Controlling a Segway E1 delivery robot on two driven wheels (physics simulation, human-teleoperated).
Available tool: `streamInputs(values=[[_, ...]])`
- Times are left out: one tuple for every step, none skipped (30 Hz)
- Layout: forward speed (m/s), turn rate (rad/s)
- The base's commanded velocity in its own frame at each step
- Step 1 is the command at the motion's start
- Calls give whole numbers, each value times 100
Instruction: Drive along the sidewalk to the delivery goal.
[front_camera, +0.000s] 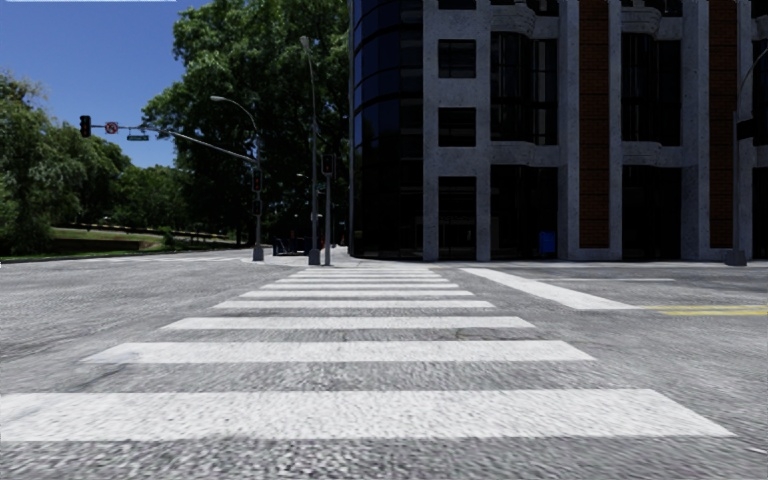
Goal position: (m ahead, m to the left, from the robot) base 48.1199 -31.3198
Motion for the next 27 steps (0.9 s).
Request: streamInputs(values=[[200, 25], [200, 25], [200, 25], [200, 25], [200, 25], [200, 25], [200, 25], [200, 25], [200, 25], [200, 25], [200, 25], [200, 25], [200, 23], [200, 22], [200, 21], [200, 21], [200, 0], [200, 0], [200, 0], [200, 0], [200, 0], [200, 0], [200, 0], [200, 0], [200, 0], [200, 0], [200, 0]])
